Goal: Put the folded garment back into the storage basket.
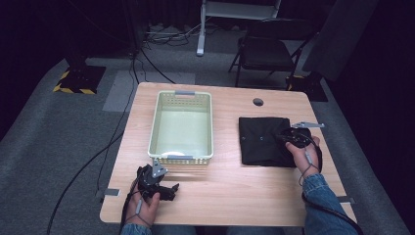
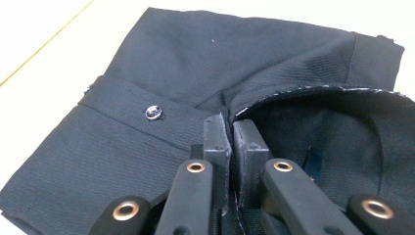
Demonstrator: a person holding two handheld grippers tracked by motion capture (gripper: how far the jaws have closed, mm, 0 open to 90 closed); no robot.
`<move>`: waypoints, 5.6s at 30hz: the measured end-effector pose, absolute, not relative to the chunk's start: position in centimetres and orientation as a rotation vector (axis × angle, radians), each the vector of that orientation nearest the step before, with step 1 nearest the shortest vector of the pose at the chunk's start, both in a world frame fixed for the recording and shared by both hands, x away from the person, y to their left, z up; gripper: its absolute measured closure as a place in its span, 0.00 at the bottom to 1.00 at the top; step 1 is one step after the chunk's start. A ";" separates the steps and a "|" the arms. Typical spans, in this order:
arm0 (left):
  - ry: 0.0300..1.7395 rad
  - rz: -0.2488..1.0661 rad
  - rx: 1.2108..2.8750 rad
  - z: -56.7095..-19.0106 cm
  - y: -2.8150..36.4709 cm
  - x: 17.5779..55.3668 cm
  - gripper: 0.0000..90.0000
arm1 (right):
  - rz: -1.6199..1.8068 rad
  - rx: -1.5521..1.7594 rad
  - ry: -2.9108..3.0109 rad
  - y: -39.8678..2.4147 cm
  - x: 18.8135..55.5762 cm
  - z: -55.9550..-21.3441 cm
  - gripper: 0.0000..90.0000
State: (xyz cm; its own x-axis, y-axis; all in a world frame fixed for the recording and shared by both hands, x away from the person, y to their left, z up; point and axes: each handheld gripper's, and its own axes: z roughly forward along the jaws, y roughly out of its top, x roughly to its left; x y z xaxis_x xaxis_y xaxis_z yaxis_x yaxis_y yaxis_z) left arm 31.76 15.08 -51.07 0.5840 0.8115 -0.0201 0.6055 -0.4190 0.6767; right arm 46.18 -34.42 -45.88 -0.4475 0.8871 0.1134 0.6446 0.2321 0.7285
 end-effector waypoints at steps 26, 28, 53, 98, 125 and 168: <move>1.121 0.412 2.167 -51.1 15.1 31.8 0.00 | 1.164 1.276 2.168 -33.8 44.9 -41.7 0.95; 1.121 0.412 2.167 -51.1 15.1 31.8 0.00 | 1.172 1.265 2.165 -33.7 44.9 -41.4 0.95; 1.123 0.412 2.163 -51.1 15.1 31.8 0.00 | 1.219 1.164 2.153 -33.0 44.4 -37.4 0.95; 1.122 0.411 2.165 -51.1 15.1 31.8 0.00 | 1.235 1.051 2.106 -31.0 44.7 -32.3 0.95; 1.122 0.411 2.165 -51.1 15.1 31.8 0.00 | 1.269 0.993 2.077 -28.9 45.2 -29.3 0.95; 1.114 0.410 2.169 -51.1 15.2 31.8 0.00 | 1.317 0.871 2.090 -22.4 46.9 -25.1 0.95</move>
